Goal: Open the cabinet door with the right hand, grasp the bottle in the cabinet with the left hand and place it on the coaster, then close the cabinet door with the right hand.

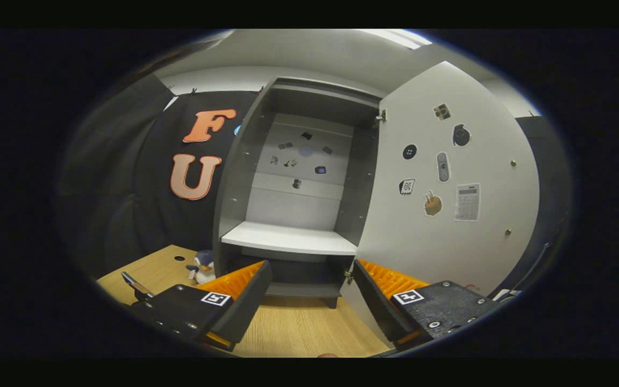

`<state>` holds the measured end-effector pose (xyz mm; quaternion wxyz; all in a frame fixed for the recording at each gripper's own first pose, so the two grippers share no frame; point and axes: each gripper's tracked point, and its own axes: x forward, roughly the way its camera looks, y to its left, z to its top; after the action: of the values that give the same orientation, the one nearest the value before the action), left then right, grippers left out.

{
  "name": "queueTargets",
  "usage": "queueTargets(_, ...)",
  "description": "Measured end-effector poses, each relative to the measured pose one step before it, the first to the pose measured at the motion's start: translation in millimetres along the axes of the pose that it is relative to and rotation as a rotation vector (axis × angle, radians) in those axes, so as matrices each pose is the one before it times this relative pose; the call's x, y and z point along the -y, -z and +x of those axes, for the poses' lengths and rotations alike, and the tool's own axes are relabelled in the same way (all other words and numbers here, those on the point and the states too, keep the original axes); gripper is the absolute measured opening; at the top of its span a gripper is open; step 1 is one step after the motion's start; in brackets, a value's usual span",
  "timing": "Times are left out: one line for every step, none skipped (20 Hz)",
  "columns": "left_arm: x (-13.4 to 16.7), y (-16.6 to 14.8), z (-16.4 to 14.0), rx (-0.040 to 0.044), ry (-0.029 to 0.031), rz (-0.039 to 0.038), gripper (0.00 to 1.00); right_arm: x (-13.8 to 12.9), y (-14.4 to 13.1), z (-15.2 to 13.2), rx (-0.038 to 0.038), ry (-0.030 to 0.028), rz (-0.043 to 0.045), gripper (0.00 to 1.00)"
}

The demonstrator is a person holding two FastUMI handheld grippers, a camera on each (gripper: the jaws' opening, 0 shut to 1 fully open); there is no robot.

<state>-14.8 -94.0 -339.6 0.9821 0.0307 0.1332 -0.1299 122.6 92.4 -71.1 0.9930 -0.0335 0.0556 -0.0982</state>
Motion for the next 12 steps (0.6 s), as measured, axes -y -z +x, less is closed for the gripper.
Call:
queueTargets(-0.15, -5.92, 0.56, 0.00901, 0.00052, 0.00603, 0.97, 0.46, -0.17, -1.19, -0.00032, -0.00168, 0.00191, 0.94)
queueTargets(0.57, -5.51, 0.56, 0.00825, 0.00142, 0.005, 0.96, 0.5, 0.1, -1.85, 0.0005, 0.0006, 0.00576, 0.94)
queueTargets(-1.2, -6.33, -0.05, 0.00876, 0.00001, 0.00359, 0.97, 0.34, -0.08, -1.43, 0.00085, -0.00093, 0.00976, 0.94)
queueTargets(0.27, -6.02, -0.02, 0.00899, 0.00086, 0.00057, 0.96, 0.14, 0.82, -1.51, -0.00323, -0.00132, 0.0122, 0.94)
queueTargets(-1.12, -6.35, 0.7, 0.00619, -0.00109, -0.00379, 0.97, 0.33, 1.31, -0.61, -0.00459, -0.00045, 0.0157, 0.94)
queueTargets(-1.25, -4.35, 0.19, 0.00306, -0.00288, -0.0046, 0.97, 0.02, 0.36, -1.48, -0.00254, -0.00438, 0.01788, 0.94)
queueTargets(-1.76, -4.79, 0.45, 0.00176, -0.00675, -0.00225, 0.97, 0.25, -1.18, -0.45, 0.00008, -0.00188, 0.01539, 0.94)
queueTargets(-2.07, -5.24, -0.93, 0.00253, -0.00585, -0.00196, 0.96, 1.08, -0.3, -0.7, -0.00073, -0.00101, 0.01211, 0.94)
queueTargets(-1.46, -5.6, 0.37, 0.00384, -0.00448, -0.0008, 0.97, 0.88, 0.62, -0.01, 0.00033, -0.00121, 0.00897, 0.94)
queueTargets(-1.4, -6.02, -1.33, 0.0045, -0.00556, 0.00175, 0.97, 1.99, 0.79, -0.07, -0.00064, 0.00191, 0.00527, 0.94)
queueTargets(-1.45, -6.43, -0.97, 0.00519, -0.00157, 0.00286, 0.96, 2.44, 0.01, -0.54, -0.00175, 0.00239, 0.00391, 0.94)
queueTargets(-0.6, -7.86, -1.41, 0.011, -0.00171, 0.00029, 0.96, 2.02, 0.31, -0.98, 0.00072, 0.0012, 0.00318, 0.94)
